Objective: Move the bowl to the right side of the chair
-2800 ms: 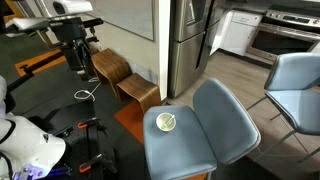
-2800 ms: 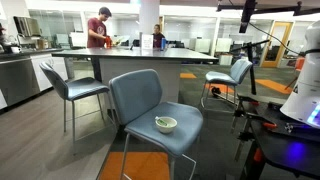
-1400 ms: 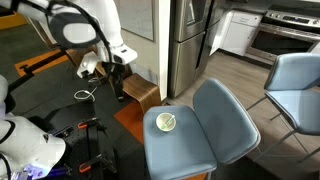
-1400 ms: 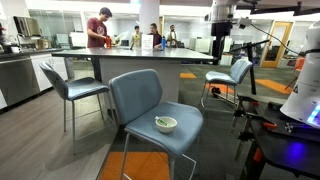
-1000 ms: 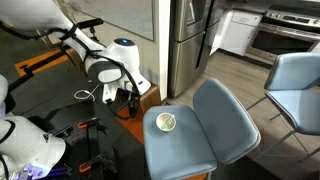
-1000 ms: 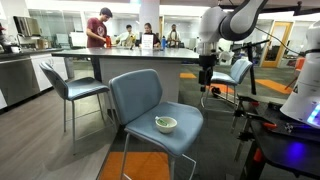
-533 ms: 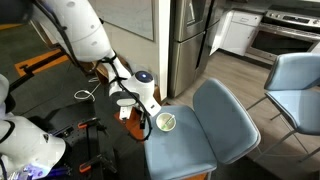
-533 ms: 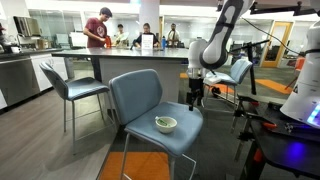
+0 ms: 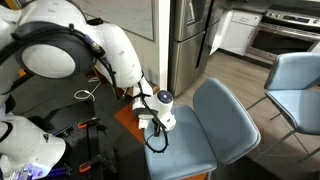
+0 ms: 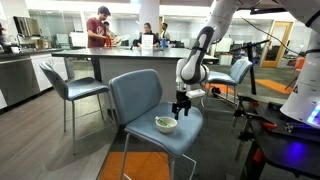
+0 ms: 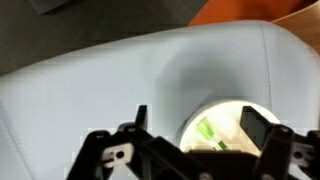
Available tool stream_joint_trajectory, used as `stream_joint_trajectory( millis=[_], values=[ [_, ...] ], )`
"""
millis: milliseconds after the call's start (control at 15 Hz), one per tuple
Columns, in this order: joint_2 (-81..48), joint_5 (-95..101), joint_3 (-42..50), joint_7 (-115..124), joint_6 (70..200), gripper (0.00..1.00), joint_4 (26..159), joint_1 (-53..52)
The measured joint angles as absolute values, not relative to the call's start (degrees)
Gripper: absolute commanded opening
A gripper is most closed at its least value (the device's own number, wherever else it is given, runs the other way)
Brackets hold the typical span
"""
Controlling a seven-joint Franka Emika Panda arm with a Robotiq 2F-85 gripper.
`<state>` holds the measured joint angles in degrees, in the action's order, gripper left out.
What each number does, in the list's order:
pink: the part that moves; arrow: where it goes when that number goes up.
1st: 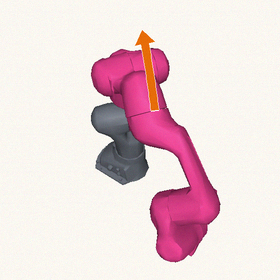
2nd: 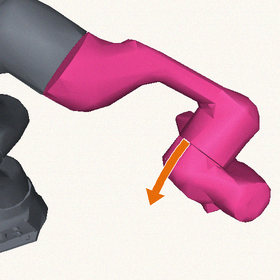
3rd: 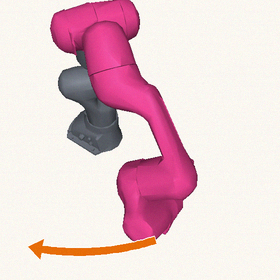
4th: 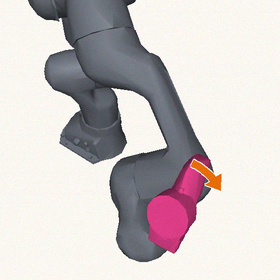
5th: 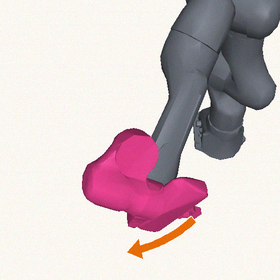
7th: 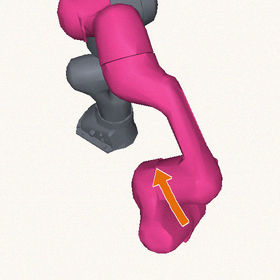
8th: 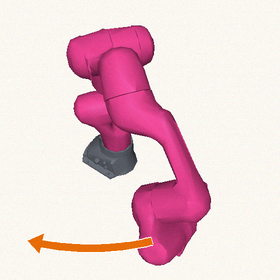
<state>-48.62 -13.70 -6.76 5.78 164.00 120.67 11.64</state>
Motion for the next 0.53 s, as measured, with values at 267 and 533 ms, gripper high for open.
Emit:
stream_joint_trajectory(
  millis=[267,533],
  values=[
    [-55.9,-13.7,-7.5,5.8,164.0,0.66,113.4,12.2],
    [-60.0,-13.7,-7.6,5.8,164.0,0.34,108.5,12.3]
  ],
)
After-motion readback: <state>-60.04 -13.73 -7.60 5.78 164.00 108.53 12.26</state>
